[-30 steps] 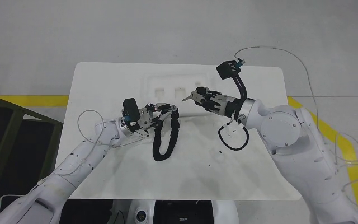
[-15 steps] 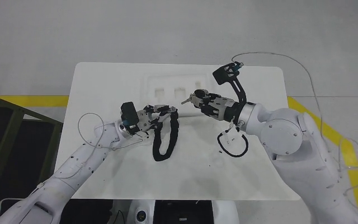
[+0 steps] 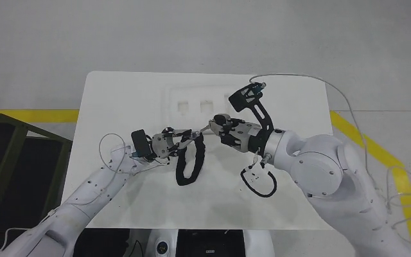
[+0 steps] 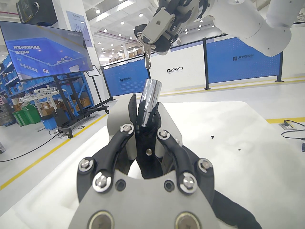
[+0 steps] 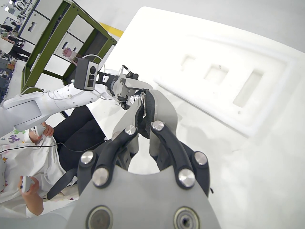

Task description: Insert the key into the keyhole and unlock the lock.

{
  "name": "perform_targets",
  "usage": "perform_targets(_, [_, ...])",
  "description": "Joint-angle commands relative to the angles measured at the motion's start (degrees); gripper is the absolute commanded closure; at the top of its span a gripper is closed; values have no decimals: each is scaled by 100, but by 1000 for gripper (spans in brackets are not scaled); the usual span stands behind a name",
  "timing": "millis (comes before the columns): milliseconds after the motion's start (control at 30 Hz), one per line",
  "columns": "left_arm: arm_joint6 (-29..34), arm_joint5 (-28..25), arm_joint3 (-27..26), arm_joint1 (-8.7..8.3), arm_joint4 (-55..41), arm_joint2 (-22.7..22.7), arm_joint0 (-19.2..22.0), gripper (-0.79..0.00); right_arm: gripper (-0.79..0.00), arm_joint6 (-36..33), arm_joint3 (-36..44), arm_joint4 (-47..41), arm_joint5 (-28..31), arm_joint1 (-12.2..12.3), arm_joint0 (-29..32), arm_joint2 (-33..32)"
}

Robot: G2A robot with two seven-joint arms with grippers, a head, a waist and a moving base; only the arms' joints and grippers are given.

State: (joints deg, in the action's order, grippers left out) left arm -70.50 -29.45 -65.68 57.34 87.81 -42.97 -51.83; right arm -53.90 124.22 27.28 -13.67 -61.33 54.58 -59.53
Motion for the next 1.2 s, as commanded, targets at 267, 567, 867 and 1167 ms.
perform_targets(267, [168, 150, 229, 130, -76, -13, 57, 0, 0, 71, 187, 313, -160, -39, 57, 202])
perform_targets(567, [168, 150, 229, 130, -76, -13, 57, 0, 0, 118, 192, 699, -210, -46, 184, 241])
perform_targets(867, [168, 150, 229, 130, -76, -13, 57, 0, 0, 271, 133, 874, -294, -104, 241, 417])
perform_targets(1167, [168, 150, 229, 130, -76, -13, 57, 0, 0, 452, 41, 1014, -333, -156, 294, 469])
